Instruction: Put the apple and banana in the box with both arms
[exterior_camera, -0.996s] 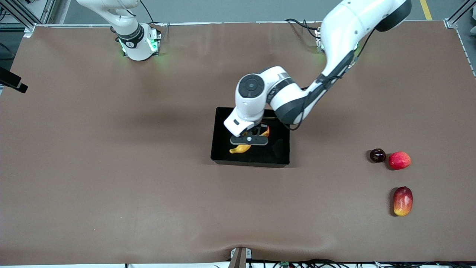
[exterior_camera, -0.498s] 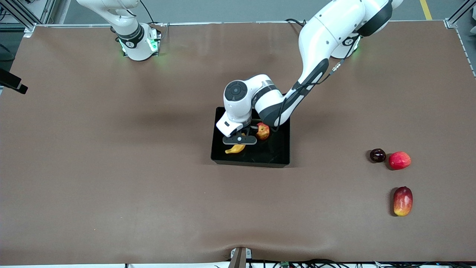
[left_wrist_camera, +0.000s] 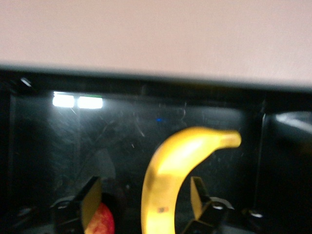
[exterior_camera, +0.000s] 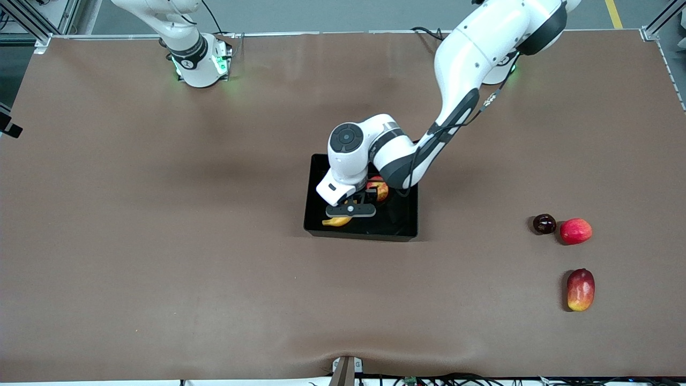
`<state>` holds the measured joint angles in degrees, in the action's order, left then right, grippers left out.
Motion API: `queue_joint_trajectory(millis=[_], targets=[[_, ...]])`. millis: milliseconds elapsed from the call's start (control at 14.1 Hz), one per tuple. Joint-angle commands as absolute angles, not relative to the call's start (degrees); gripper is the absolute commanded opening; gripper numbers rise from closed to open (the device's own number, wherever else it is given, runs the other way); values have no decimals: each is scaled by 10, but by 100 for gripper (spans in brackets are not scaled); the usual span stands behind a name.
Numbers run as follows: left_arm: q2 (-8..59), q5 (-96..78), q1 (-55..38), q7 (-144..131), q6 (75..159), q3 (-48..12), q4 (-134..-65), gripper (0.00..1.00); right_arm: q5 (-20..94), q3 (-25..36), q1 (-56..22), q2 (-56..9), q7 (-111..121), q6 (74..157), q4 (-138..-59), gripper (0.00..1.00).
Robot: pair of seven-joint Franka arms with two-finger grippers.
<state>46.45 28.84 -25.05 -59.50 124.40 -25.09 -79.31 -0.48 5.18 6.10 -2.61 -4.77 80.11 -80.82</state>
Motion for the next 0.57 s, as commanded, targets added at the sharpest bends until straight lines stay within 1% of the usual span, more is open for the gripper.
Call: queue_joint_trajectory(millis=[0, 213, 498], targets=[[380, 292, -222, -602, 1175, -250, -805, 100, -6, 42, 64, -33, -43, 804, -806, 100], [299, 256, -167, -584, 1126, -255, -809, 100, -5, 41, 68, -39, -43, 809, -806, 100], [224, 205, -105, -501, 1063, -255, -809, 100, -4, 41, 66, -39, -44, 809, -806, 100]])
